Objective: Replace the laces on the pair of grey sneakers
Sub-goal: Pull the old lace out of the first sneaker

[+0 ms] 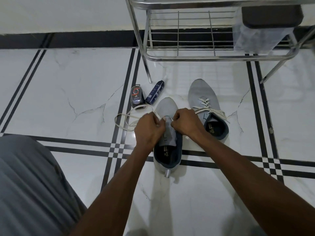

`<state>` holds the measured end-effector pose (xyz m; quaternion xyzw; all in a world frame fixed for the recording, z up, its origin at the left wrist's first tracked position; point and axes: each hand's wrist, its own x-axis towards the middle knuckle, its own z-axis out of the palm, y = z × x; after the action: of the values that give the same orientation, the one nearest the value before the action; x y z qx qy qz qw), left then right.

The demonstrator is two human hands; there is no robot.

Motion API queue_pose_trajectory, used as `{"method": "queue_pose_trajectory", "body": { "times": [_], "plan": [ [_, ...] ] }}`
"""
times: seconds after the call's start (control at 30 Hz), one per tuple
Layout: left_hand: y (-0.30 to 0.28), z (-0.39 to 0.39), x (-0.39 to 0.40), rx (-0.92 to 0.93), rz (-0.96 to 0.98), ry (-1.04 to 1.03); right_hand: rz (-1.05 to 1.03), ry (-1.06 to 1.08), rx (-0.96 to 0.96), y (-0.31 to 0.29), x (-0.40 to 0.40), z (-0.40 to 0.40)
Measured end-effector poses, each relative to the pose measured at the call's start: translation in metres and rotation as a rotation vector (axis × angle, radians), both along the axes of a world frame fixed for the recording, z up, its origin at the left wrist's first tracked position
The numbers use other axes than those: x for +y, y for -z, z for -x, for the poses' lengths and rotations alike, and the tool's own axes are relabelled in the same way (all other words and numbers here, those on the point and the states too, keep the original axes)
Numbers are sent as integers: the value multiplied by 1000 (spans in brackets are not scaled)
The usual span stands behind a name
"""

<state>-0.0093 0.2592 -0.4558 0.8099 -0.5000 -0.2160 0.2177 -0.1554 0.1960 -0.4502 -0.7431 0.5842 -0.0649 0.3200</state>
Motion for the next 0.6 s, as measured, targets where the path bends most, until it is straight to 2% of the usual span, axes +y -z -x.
{"method": "queue_pose_trajectory", "body": {
  "times": [0.07,0.2,0.33,0.4,0.5,0.57,0.6],
  "plan": [
    [2,4,10,-1,-76,38,20,-73,-23,3,-1,-6],
    [4,2,15,79,-8,157,31,-268,-13,6,-4,-22],
    [4,2,14,93,-4,137,25,-278,12,6,-9,-26],
    [5,0,16,108,25,113,-5,-124,-175,0,-14,-21],
    [4,-2,18,119,64,80,128,412,-455,-16,-41,5],
    [5,-1,20,126,80,64,303,637,-451,-26,-56,26],
    [6,-1,21,127,84,56,344,647,-442,-29,-59,30]
  ]
}}
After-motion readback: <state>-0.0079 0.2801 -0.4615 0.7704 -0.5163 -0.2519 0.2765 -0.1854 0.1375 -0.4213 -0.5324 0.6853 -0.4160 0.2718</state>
